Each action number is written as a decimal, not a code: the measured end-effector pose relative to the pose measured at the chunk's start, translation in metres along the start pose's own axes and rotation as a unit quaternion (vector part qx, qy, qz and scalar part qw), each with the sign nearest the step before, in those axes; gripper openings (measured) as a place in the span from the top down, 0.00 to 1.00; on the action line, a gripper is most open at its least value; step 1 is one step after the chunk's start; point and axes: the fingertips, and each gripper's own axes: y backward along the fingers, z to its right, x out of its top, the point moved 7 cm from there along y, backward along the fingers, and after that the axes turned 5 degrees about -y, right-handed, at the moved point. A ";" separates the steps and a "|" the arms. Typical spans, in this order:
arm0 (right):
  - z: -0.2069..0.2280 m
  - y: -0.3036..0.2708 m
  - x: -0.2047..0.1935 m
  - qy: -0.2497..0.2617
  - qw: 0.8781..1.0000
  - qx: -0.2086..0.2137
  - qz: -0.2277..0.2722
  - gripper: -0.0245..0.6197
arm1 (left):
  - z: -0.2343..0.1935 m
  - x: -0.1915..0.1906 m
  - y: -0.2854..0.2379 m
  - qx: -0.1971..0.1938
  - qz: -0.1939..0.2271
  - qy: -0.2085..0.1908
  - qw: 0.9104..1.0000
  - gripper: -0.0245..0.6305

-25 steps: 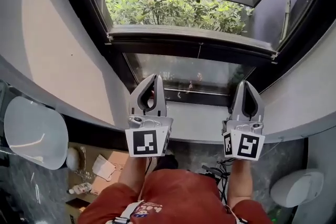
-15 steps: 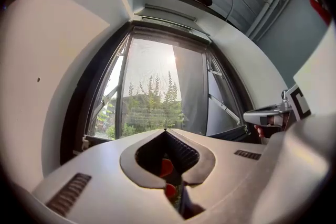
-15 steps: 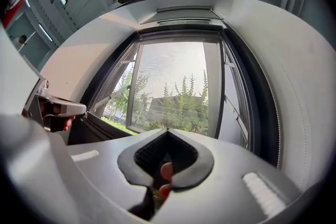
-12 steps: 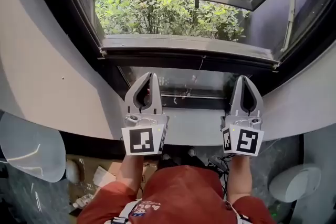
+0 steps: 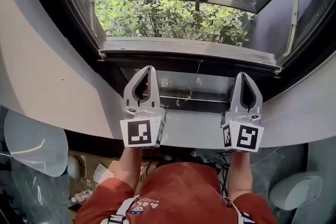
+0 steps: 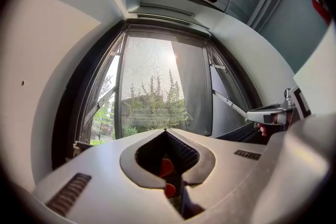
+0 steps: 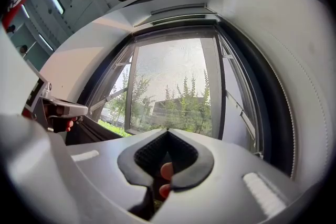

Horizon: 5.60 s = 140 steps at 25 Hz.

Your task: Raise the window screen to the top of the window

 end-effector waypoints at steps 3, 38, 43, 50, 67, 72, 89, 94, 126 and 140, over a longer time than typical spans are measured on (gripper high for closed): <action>0.003 -0.001 -0.004 0.007 1.000 0.008 -0.010 0.95 | 0.004 0.000 -0.003 -0.005 -0.008 -0.011 1.000 0.96; 0.015 -0.045 -0.079 0.451 0.842 0.217 -0.199 0.61 | 0.020 -0.075 -0.060 -0.154 -0.145 -0.545 0.811 0.74; 0.015 -0.044 -0.080 0.460 0.838 0.222 -0.192 0.61 | 0.019 -0.072 -0.062 -0.163 -0.152 -0.560 0.798 0.73; 0.014 -0.044 -0.085 0.475 0.838 0.195 -0.184 0.64 | 0.023 -0.075 -0.063 -0.166 -0.170 -0.549 0.801 0.71; 0.019 -0.045 -0.074 0.438 0.847 0.226 -0.198 0.67 | 0.024 -0.072 -0.061 -0.191 -0.187 -0.596 0.758 0.70; 0.020 -0.045 -0.070 0.431 0.845 0.238 -0.209 0.68 | 0.023 -0.069 -0.062 -0.198 -0.188 -0.586 0.763 0.71; 0.018 -0.045 -0.076 0.416 0.847 0.246 -0.221 0.63 | 0.017 -0.062 -0.067 -0.247 -0.206 -0.515 0.794 0.79; 0.018 -0.044 -0.073 0.416 0.840 0.257 -0.236 0.63 | 0.017 -0.061 -0.066 -0.248 -0.207 -0.531 0.783 0.80; 0.008 -0.079 0.001 0.630 0.761 0.024 -0.153 0.91 | 0.018 0.015 -0.089 -0.043 -0.126 -0.659 0.740 0.88; 0.012 -0.106 0.067 0.665 0.736 -0.023 -0.121 0.91 | 0.008 0.086 -0.111 0.009 -0.095 -0.693 0.715 0.89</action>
